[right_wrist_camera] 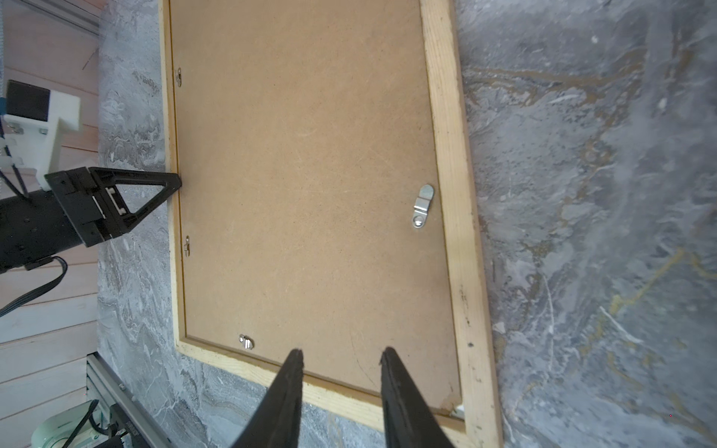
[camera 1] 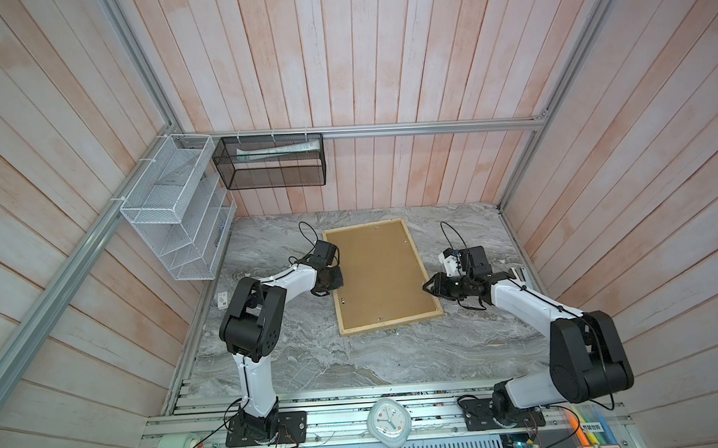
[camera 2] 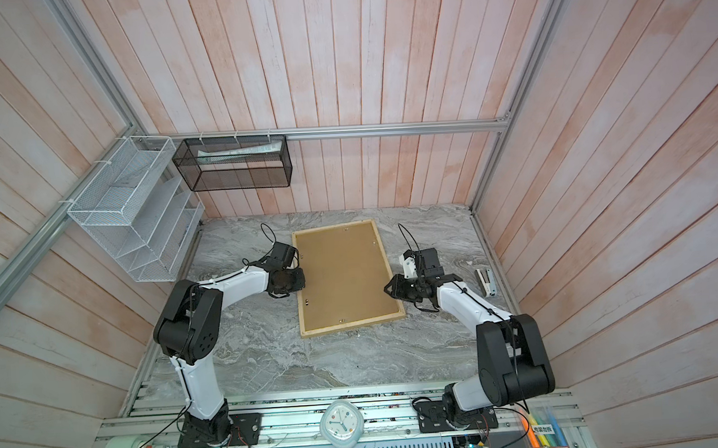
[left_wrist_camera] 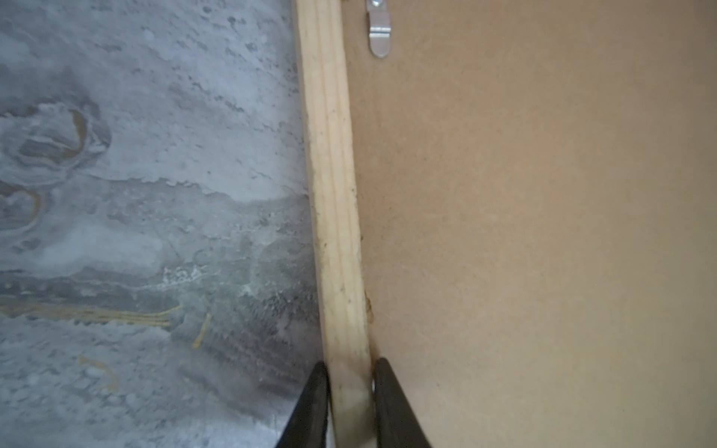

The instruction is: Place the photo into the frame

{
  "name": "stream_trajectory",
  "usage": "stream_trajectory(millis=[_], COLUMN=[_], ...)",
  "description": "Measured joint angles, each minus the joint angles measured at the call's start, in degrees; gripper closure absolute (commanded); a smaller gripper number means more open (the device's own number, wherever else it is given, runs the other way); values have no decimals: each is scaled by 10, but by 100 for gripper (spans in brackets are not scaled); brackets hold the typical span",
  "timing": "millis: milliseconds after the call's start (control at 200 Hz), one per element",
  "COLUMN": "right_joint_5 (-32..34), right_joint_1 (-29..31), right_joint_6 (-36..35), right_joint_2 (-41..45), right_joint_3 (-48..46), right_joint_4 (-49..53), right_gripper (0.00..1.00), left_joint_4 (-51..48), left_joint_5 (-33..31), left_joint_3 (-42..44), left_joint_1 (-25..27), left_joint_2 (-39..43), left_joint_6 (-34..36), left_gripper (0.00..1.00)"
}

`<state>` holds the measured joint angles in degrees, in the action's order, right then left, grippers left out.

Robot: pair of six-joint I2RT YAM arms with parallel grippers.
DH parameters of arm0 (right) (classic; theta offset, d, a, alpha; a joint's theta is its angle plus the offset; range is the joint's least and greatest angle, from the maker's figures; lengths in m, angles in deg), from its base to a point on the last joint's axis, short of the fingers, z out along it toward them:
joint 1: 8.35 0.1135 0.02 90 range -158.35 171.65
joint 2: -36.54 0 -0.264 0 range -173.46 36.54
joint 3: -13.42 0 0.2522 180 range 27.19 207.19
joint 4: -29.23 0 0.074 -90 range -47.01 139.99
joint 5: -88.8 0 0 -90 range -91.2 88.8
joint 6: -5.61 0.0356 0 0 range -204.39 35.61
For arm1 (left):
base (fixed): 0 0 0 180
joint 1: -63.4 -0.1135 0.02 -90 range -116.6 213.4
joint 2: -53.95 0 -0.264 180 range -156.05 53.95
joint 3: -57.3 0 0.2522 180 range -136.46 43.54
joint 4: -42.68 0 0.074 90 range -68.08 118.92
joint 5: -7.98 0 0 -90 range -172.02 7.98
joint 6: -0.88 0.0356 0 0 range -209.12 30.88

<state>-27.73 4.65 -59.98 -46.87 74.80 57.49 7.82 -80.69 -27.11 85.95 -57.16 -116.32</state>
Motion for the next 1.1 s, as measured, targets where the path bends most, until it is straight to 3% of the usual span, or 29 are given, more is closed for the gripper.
stream_trajectory(millis=[315,500,885,1095], right_joint_5=[-12,-21,-72,-90], right_joint_1=[27,67,130,159], right_joint_6=[21,40,90,139], right_joint_2=[-14,-73,-324,-414], right_joint_3=[0,19,250,343], right_joint_4=[-35,-68,-164,-172], right_gripper=[65,63,60,62], left_joint_4=[35,58,92,106], left_joint_5=[3,18,39,42], left_joint_3=[26,68,115,127], left_joint_1=[31,33,32,31], left_joint_2=[11,38,66,70], left_joint_6=[12,15,15,13], left_gripper=[83,83,83,83])
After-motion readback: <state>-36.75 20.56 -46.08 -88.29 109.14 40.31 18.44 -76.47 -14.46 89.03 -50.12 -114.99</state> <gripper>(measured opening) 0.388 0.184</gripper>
